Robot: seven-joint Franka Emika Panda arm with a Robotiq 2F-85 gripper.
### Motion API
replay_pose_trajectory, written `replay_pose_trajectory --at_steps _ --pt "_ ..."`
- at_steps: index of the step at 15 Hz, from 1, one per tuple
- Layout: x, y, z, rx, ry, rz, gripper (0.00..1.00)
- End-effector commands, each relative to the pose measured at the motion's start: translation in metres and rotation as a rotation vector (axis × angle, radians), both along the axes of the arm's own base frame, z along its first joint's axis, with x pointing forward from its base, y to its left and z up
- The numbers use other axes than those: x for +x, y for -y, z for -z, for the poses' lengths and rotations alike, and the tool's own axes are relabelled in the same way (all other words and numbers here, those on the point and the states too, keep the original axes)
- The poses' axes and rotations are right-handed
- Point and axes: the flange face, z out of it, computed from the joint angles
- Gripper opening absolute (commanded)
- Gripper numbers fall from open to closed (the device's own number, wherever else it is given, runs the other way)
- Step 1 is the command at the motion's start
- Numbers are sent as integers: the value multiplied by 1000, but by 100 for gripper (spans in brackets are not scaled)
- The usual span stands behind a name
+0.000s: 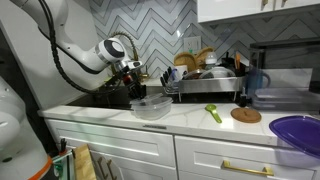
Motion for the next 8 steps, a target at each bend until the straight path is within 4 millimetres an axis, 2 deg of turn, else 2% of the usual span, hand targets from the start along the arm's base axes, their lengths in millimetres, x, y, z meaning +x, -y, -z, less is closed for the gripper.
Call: replay_pose_trajectory --at_steps 1,8 --pt "-5 24 4 60 66 -52 2" --pt "2 61 3 131 94 -78 2"
